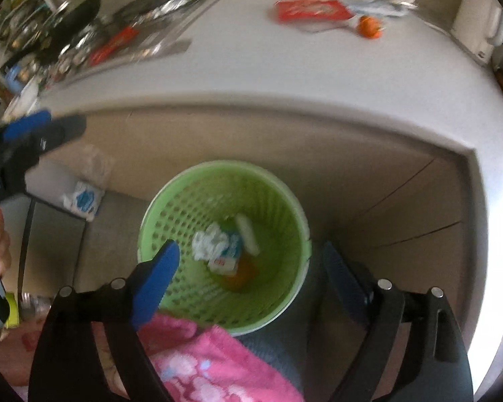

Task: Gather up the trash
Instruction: 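Move both tools back over the counter toward the small orange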

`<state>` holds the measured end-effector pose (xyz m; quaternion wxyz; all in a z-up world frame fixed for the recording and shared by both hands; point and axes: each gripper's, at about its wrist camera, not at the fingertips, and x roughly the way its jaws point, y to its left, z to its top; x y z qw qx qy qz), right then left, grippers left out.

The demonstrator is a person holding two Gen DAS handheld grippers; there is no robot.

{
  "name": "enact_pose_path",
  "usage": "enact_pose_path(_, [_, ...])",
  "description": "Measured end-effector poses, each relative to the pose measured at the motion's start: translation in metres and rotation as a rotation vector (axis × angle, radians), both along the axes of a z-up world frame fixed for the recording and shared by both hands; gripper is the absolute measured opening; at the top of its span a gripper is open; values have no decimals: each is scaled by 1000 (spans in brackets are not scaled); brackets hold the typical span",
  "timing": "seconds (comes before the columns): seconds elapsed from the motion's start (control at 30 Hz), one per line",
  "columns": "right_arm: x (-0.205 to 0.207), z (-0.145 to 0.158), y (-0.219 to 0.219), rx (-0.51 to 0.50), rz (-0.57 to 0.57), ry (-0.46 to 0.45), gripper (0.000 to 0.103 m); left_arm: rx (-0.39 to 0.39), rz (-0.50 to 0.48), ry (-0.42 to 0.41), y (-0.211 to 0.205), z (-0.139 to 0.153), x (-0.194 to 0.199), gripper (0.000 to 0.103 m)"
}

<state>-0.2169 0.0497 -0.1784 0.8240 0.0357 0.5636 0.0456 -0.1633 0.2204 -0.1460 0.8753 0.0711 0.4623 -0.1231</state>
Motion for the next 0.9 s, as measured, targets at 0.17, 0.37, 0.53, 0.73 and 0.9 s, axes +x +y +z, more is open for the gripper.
enact_pose_path(0.17, [31, 18, -37, -37, -46, -52, 89, -1, -22, -25, -23, 9, 24, 90])
enact_pose_path(0.37, [83, 36, -82, -91, -80, -124, 92, -6, -28, -53, -59, 21, 67, 90])
enact_pose_path(0.53, [130, 39, -112, -92, -88, -164, 92, -29, -13, -63, -95, 32, 118, 90])
enact_pose_path(0.73, [186, 32, -143, -85, -83, -192, 92, -70, 18, -32, -129, 27, 174, 90])
enact_pose_path(0.9, [224, 14, -157, -99, -49, -195, 92, -75, 46, 14, -152, 9, 206, 90])
